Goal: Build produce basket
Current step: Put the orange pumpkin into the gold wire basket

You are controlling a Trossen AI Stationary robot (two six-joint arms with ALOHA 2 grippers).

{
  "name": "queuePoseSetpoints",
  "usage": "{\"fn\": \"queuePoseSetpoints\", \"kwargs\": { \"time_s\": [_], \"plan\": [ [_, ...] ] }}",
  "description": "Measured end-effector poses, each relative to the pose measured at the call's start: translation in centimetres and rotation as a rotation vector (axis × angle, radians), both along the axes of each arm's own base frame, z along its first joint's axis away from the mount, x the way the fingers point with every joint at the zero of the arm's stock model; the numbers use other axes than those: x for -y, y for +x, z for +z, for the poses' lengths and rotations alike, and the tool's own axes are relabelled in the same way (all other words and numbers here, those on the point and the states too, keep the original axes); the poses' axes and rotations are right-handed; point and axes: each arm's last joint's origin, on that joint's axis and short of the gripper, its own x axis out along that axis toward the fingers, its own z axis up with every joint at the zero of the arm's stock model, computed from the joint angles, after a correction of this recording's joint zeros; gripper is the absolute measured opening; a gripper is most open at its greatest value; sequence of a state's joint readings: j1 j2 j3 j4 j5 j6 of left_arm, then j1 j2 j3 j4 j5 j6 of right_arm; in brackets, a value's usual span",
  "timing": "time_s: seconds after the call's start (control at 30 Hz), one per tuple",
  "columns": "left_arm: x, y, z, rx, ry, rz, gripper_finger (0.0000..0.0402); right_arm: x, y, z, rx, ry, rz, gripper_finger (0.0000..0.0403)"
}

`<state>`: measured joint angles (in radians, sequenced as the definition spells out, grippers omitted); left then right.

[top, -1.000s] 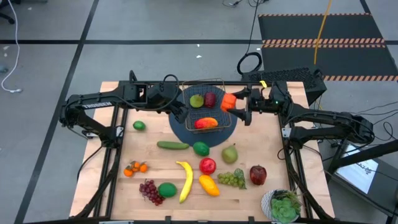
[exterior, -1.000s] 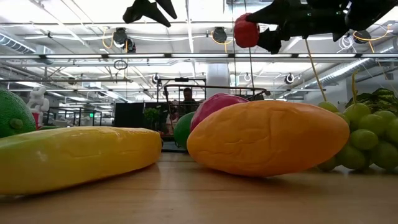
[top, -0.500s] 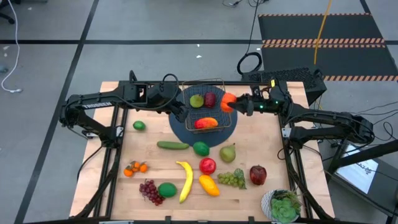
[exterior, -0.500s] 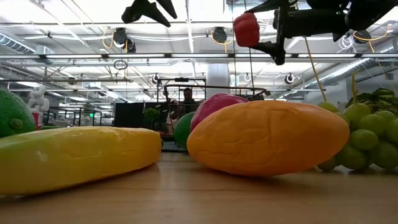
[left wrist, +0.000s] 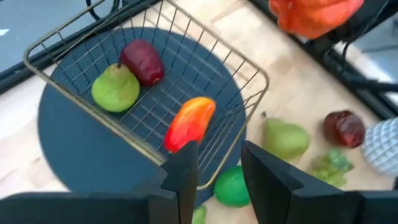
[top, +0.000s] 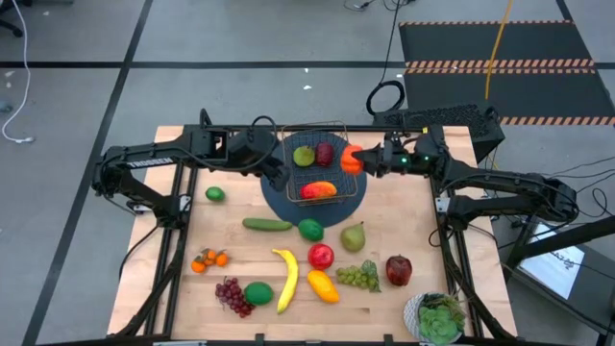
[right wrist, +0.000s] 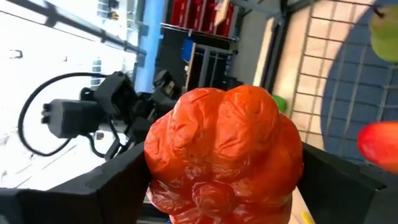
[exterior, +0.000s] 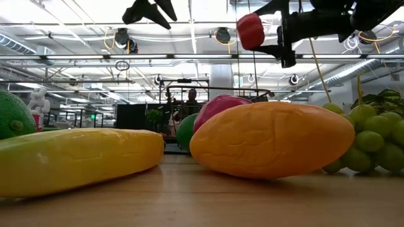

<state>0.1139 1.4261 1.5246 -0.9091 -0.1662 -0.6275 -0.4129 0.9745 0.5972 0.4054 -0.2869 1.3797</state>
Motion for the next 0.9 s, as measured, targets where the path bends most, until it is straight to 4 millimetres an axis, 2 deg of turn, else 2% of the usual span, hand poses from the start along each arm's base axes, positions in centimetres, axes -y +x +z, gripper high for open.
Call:
{"fn": "queuePoseSetpoints", "kwargs": {
  "time_s": [0.3,0.47,0.53,0.7,0.9],
  "plan": [
    [0.4,-1.9,-1.1,-0.225,-0.04,-0.09,0.0122,0.3,0.0,-0.1,0.005,0.094,-0.104,0.0345],
    [0.7,-3.1,-1.8,-0.388,-0.011,-0.18,0.0122,0.2,0.0,1.6,0.16,-0.019,-0.18,0.0345],
    [0.7,-3.3,-1.9,-0.419,0.01,-0.221,0.0122,0.2,0.3,2.2,0.154,-0.037,-0.196,0.0345],
    [0.7,-3.5,-1.8,-0.44,0.062,-0.306,0.0122,-0.1,2.4,4.7,0.017,-0.139,-0.165,0.0345],
    [0.9,-3.7,-1.6,-0.438,0.086,-0.344,0.0122,0.9,6.4,7.1,-0.174,-0.229,-0.175,0.0345]
  ]
}}
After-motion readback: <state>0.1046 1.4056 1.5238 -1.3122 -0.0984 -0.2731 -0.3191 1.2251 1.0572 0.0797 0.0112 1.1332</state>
